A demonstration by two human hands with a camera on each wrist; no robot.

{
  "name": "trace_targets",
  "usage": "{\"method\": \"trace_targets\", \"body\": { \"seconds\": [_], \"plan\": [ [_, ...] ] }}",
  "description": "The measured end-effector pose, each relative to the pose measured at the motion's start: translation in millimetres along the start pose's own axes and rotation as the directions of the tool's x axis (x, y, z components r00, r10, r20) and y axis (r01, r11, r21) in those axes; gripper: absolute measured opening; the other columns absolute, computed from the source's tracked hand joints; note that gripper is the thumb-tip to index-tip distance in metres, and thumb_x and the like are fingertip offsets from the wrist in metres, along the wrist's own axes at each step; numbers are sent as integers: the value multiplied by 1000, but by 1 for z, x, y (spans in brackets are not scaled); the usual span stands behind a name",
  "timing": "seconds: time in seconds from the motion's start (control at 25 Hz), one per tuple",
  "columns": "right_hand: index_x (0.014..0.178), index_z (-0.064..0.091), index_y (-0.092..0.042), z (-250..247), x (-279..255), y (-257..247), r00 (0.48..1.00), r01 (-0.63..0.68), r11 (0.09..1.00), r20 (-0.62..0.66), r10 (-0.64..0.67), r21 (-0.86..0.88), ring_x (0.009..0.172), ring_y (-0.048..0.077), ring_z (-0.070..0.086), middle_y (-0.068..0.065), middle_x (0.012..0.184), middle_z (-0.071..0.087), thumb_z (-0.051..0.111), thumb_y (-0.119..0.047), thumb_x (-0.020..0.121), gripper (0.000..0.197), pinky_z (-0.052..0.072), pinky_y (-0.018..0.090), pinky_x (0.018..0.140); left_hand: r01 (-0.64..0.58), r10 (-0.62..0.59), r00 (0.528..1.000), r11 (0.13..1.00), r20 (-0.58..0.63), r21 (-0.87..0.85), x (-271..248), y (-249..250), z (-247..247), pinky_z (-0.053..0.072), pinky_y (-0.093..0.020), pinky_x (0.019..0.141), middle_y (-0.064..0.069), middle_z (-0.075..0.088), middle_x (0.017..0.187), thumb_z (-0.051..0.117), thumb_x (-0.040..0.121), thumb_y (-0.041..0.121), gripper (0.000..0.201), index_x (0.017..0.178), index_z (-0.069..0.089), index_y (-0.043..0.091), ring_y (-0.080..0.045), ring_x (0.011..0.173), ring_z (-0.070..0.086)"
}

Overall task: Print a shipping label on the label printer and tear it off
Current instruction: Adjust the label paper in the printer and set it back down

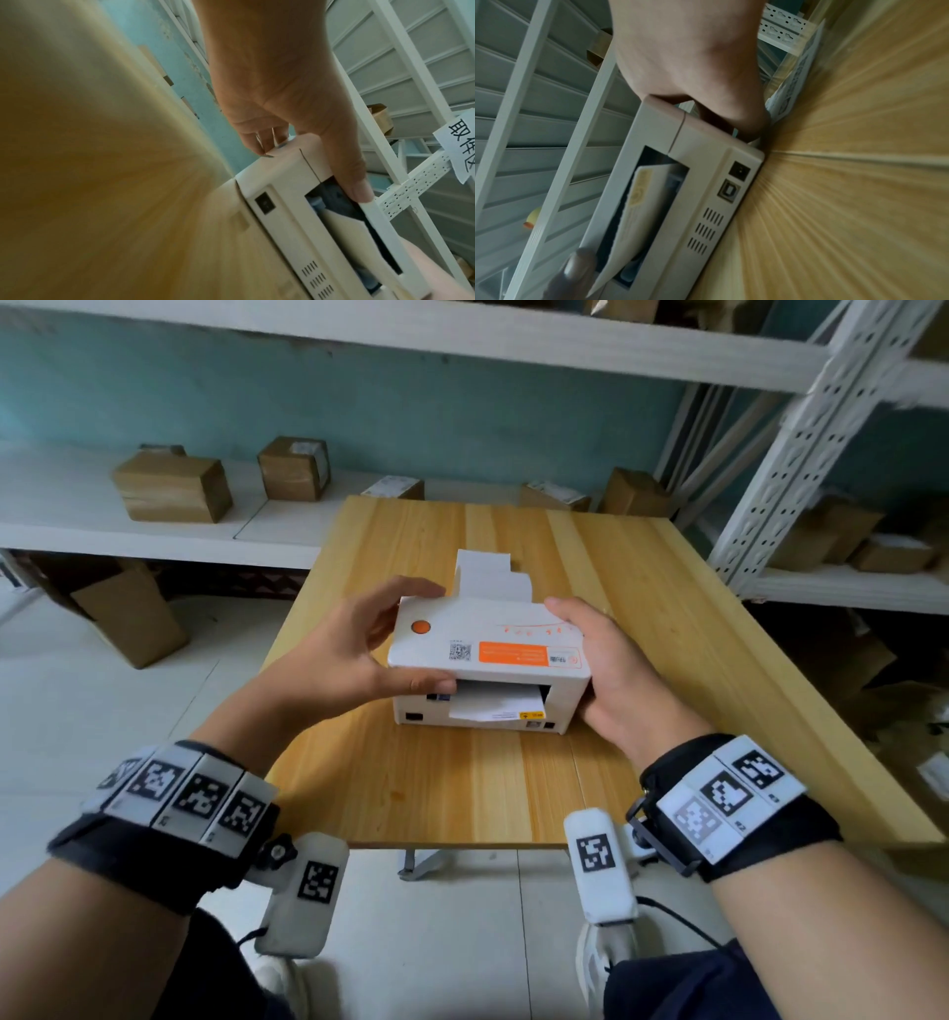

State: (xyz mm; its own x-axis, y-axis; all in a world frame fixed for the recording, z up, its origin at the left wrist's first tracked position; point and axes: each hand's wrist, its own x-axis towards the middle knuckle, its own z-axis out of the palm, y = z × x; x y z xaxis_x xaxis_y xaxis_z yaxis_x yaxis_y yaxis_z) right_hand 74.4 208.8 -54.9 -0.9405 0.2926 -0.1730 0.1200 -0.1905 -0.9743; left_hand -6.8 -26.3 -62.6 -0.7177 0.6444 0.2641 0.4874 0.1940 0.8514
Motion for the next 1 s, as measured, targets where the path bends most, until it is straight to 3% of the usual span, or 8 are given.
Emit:
{"method": "trace_targets", "body": {
  "seconds": [0.16,0.24,0.4,0.6,0.8,1.0],
  "plan": [
    [102,74,-13,0,2,0,1000,-19,1000,-7,19,4,106,31,72,12,107,78,57,-33,97,28,48,49,105,27,-20,996,997,90,-77,3,-3,-8,54,-30,103,5,70,122,95,64,26,84,137,54,22,-11,121,64],
    [102,75,-14,-2,4,-1,1000,-29,999,-8,29,15,104,28,73,9,105,79,58,-34,97,27,49,47,104,10,-4,997,997,72,-81,3,-7,-12,50,-28,107,8,71,126,92,61,17,88,141,54,18,-9,125,63],
    [103,76,-13,-2,1,-1,1000,-29,999,5,29,15,100,26,74,8,103,79,58,-34,98,28,52,44,100,10,-6,998,998,68,-59,2,-11,-12,46,-32,113,10,68,133,94,61,21,96,146,50,20,-8,132,58],
    [100,76,-15,-2,0,0,1000,-16,1000,8,16,22,95,23,75,8,103,80,57,-34,98,27,54,38,90,-14,15,997,1000,72,-18,3,-8,-14,45,-27,112,12,69,129,95,62,24,87,140,55,23,-6,131,57],
    [97,75,-16,0,-1,0,1000,-24,999,-4,24,26,93,24,74,8,100,80,57,-35,98,27,52,39,89,7,-6,998,1000,63,-17,2,-8,-13,43,-35,115,12,68,130,96,64,28,85,139,56,27,-6,133,55],
    [94,75,-13,0,0,-1,999,-31,999,-18,31,40,89,24,74,8,97,80,57,-32,99,26,53,39,89,18,-20,998,999,62,37,0,-4,-10,40,-23,115,26,64,131,91,66,29,81,138,55,35,7,133,49]
  ]
}}
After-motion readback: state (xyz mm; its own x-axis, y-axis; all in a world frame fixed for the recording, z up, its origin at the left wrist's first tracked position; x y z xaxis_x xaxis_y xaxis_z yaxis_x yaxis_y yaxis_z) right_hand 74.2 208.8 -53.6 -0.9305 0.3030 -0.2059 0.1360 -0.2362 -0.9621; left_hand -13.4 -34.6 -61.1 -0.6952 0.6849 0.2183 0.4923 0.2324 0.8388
